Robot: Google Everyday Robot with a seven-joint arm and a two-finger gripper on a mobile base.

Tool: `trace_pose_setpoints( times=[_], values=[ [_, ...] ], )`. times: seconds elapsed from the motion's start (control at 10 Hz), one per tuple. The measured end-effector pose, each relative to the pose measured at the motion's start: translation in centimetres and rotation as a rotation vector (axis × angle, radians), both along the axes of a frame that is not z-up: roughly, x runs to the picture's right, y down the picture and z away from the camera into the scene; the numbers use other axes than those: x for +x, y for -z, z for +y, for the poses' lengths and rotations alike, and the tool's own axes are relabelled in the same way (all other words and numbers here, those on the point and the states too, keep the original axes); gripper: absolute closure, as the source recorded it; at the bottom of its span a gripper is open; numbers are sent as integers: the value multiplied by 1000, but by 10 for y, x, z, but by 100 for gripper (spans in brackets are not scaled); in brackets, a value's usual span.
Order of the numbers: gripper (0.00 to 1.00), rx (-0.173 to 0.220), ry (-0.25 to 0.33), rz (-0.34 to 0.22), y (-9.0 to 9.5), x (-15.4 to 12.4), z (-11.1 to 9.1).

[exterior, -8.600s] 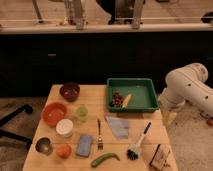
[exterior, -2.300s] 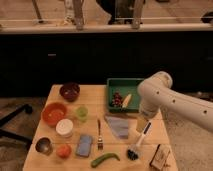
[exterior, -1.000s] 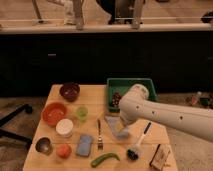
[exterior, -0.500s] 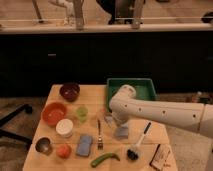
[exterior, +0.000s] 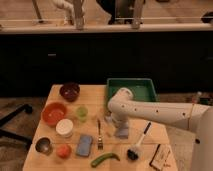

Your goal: Place towel in purple bowl

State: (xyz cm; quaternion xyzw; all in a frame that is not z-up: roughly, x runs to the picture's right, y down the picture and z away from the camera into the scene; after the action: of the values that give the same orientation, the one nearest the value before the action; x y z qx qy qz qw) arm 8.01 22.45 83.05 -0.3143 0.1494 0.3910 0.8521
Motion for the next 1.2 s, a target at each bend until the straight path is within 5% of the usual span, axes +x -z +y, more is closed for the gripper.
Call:
trace_pose_setpoints(
  times=[0.4, 0.7, 1.2],
  values=[
    [26, -31, -29, -37, -17, 7, 4],
    [57, -46, -46, -91, -21, 11, 6],
    [100, -49, -44, -102, -18, 8, 5]
  ],
)
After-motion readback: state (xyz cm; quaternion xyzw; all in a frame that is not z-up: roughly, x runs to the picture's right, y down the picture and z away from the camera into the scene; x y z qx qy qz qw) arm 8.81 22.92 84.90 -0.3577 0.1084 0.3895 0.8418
